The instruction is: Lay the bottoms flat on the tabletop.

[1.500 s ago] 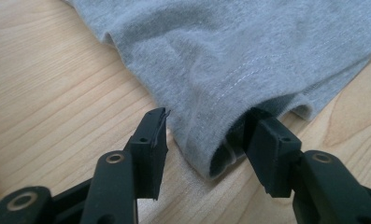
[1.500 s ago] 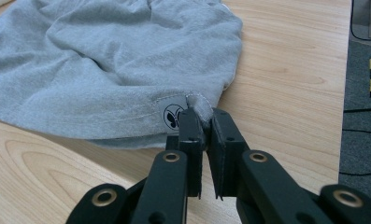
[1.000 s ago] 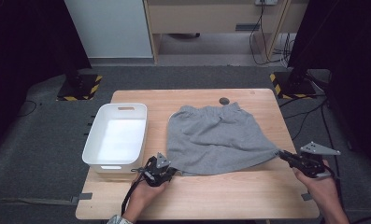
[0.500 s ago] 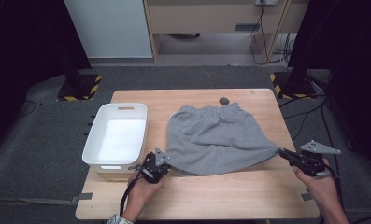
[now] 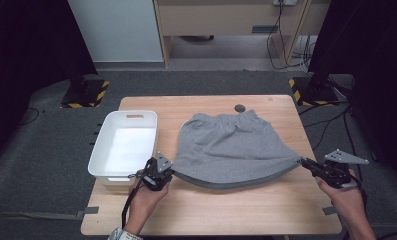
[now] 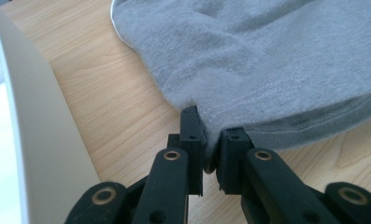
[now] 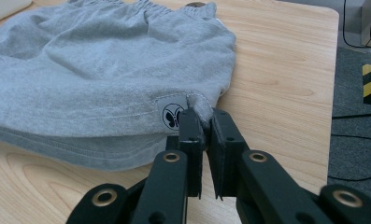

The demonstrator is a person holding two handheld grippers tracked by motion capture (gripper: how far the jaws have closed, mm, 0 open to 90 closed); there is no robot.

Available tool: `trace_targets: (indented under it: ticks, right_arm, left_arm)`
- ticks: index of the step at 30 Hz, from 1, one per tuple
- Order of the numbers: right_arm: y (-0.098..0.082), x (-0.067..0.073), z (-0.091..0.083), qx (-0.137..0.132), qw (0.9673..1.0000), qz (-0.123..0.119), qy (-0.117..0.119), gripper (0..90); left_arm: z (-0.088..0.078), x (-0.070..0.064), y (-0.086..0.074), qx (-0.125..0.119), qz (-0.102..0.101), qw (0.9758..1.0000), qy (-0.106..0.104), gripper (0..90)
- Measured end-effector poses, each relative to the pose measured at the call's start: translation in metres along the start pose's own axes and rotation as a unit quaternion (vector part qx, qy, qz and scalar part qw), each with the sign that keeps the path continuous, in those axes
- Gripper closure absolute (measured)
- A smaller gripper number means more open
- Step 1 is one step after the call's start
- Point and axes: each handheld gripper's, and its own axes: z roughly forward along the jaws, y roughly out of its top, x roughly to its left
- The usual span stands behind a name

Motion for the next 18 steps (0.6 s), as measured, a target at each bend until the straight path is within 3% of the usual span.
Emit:
trace_targets:
  ticks: [13,18]
  right_arm:
    - [-0.005,-0.007,-0.023,-0.001,1.0000,0.003,-0.009,85.1]
    - [-0.007,-0.010,-0.032,0.007,0.9997,-0.003,-0.022,85.1]
  left_arm:
    - [-0.003,0.010,0.000,-0.014,-0.023,0.9994,-0.022,82.6]
    - [0.000,0.004,0.004,-0.014,-0.012,0.9995,-0.026,82.6]
